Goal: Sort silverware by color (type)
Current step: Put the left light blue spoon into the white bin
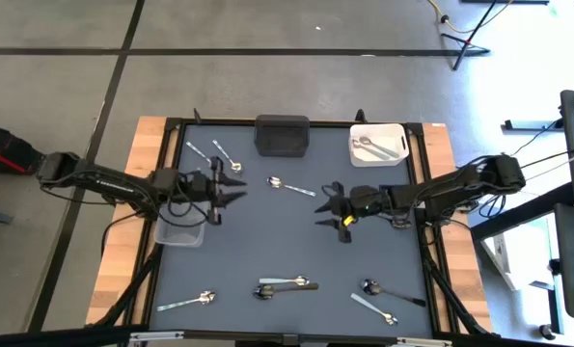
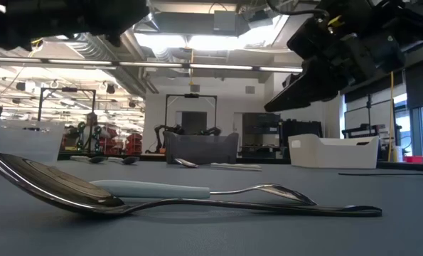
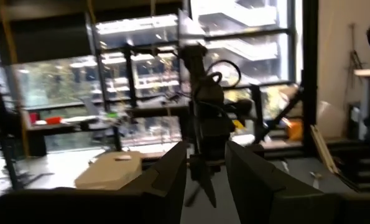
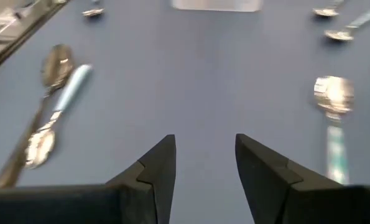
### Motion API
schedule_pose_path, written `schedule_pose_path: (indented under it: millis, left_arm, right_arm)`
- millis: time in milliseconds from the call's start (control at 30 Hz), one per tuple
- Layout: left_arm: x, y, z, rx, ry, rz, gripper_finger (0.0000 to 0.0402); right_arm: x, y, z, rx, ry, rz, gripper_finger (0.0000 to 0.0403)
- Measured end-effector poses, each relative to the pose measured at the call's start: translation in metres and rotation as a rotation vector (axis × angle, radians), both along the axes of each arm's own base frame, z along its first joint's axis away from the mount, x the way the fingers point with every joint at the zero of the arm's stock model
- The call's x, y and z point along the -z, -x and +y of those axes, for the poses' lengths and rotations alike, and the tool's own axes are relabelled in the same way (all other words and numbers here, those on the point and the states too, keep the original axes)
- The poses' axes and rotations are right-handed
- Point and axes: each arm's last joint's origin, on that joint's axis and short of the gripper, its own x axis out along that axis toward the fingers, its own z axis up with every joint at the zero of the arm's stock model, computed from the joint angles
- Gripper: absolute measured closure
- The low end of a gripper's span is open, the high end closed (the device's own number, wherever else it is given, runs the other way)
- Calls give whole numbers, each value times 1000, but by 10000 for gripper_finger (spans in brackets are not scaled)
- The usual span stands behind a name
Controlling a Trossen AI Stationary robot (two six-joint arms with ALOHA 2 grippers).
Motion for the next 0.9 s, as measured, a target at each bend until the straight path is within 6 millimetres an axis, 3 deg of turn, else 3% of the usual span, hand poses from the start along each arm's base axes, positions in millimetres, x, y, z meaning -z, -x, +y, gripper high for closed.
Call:
schedule_pose_path:
  millis: [267,400,733,900]
  left_arm:
    - [-2,-49,-20,52,-25,141,296]
    - [1,-61,-32,78,4,258,296]
    - [18,-50,-70,146,85,454,296]
    - [19,-46,-78,152,79,460,296]
  right_arm:
    - [18,-28,44,-82,-6,57,249]
    - [21,-47,68,-113,-31,72,249]
    - [24,-91,132,-208,-38,87,249]
    - [37,-106,146,-184,10,147,249]
